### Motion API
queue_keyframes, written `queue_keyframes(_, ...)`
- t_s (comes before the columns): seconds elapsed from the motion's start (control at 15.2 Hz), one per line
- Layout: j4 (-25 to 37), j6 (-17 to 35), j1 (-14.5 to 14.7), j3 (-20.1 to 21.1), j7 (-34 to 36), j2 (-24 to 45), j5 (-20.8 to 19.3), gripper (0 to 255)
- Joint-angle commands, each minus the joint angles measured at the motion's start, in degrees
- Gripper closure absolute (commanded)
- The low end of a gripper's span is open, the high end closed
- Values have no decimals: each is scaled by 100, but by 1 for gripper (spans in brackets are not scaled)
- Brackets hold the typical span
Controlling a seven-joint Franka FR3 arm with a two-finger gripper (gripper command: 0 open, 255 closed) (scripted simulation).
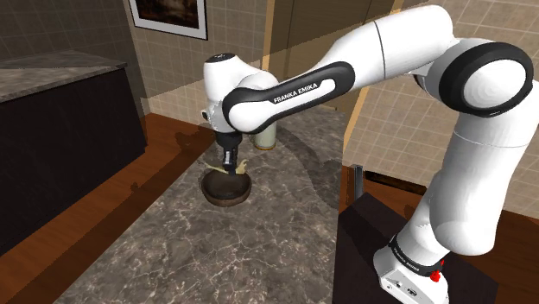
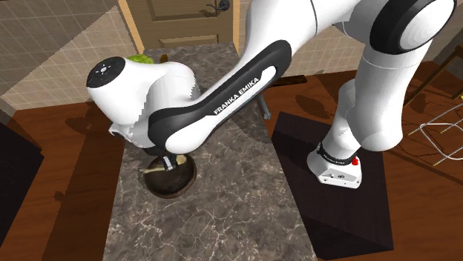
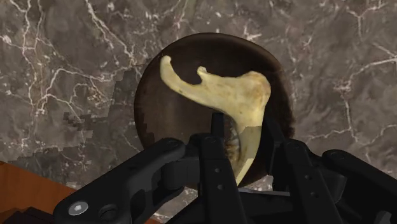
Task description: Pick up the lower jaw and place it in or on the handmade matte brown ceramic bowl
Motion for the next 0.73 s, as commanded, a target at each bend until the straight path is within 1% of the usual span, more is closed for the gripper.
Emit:
queue_keyframes(0.0,137,32,24,-13,32,179,-58,255)
queue_keyframes(0.66,-190,684,56,-66,153,525,-209,255)
